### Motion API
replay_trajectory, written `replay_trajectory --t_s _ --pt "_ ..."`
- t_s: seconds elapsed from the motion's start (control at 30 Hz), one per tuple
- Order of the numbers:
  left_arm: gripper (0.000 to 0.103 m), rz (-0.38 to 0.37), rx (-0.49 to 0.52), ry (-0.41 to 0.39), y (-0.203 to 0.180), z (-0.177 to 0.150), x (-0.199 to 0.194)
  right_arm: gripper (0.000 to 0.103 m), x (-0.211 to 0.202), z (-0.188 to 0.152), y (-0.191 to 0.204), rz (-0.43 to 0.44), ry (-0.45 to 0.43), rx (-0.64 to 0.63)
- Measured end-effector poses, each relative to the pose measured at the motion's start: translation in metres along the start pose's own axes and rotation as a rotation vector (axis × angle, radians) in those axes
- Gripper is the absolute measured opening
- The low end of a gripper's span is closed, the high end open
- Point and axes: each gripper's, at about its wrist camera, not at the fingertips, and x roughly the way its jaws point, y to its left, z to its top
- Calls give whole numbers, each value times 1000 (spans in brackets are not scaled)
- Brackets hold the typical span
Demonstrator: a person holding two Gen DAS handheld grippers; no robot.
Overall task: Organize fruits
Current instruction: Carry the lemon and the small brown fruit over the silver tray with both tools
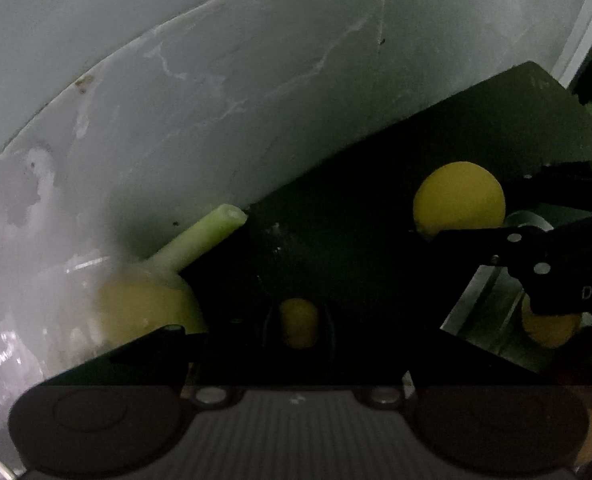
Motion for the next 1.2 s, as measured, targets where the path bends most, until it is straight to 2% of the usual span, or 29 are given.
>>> replay_trajectory --t_s 0.5,0.97,1.2 --pt "28 -32 -123 -58 11 -14 4 62 -10 -10 -2 25 -37 64" --pt "28 -72 -180 -95 5 -27 -16 62 -28 -23 -1 57 -69 105" --pt "28 -85 -170 -107 -3 -38 -25 62 -35 -33 -4 88 -67 107"
